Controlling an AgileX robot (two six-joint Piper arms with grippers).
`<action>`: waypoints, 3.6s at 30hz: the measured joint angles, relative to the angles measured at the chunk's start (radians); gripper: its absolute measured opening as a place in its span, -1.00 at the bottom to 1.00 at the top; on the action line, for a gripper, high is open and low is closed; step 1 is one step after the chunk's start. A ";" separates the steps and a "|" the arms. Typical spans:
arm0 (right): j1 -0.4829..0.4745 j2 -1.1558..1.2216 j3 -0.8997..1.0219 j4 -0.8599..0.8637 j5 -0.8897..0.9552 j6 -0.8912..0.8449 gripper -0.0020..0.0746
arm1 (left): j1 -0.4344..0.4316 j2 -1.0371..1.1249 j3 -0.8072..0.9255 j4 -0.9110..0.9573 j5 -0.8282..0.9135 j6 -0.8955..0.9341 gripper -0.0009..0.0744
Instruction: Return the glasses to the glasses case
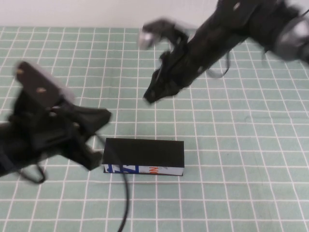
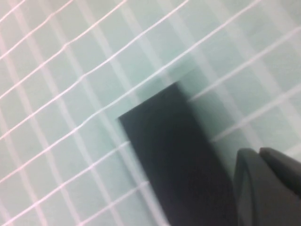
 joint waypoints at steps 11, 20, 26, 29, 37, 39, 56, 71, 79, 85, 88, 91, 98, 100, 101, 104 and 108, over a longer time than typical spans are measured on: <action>0.000 -0.356 0.000 -0.313 -0.036 0.242 -0.98 | 0.000 -0.406 0.002 0.830 0.261 -0.702 -0.98; 0.000 -0.622 0.000 -0.436 -0.006 0.354 -0.98 | 0.000 -0.577 0.011 1.201 0.373 -1.176 -0.98; 0.000 -0.826 0.148 -0.510 -0.070 0.413 -0.98 | 0.000 -0.659 0.011 1.221 0.307 -1.304 -0.98; 0.000 -0.965 0.309 -0.592 -0.144 0.465 -0.98 | 0.000 -0.674 0.011 1.195 0.307 -1.316 -0.98; 0.000 -1.368 0.888 -0.732 -0.391 0.623 -0.98 | 0.000 -0.695 0.011 1.122 0.310 -1.349 -0.98; 0.000 -1.467 1.024 -0.737 -0.426 0.641 -0.98 | 0.000 -0.695 0.011 1.122 0.314 -1.352 -0.98; 0.000 -1.910 1.590 -0.834 -0.578 0.730 -0.98 | 0.000 -0.695 0.011 1.108 0.322 -1.354 -0.98; 0.000 -1.910 1.595 -0.794 -0.557 0.730 -0.98 | 0.000 -0.695 0.011 1.108 0.323 -1.354 -0.98; 0.000 -1.910 1.595 -0.783 -0.554 0.730 -0.98 | 0.000 -0.695 0.011 1.107 0.323 -1.354 -0.98; 0.000 -1.910 1.595 -0.782 -0.554 0.730 -0.98 | 0.000 -0.730 0.099 1.129 0.245 -1.332 -0.98; 0.000 -1.910 1.595 -0.781 -0.554 0.730 -0.98 | 0.000 -0.807 0.202 1.180 0.130 -1.313 -0.98; 0.000 -1.910 1.595 -0.779 -0.554 0.730 -0.98 | 0.000 -0.905 0.336 1.235 -0.023 -1.311 -0.98; 0.000 -1.910 1.595 -0.779 -0.554 0.730 -0.98 | 0.046 -1.099 0.619 1.334 -0.237 -1.384 -0.98; 0.000 -1.910 1.595 -0.779 -0.554 0.730 -0.98 | 0.071 -1.114 0.656 1.379 -0.254 -1.451 -0.98; 0.000 -1.910 1.595 -0.779 -0.554 0.730 -0.98 | 0.087 -1.117 0.660 1.400 -0.251 -1.478 -0.98; 0.000 -1.910 1.595 -0.779 -0.554 0.730 -0.98 | 0.140 -1.118 0.667 1.427 -0.214 -1.515 -0.98; 0.000 -1.910 1.595 -0.779 -0.554 0.730 -0.98 | 0.169 -1.119 0.666 1.431 -0.074 -1.550 -0.98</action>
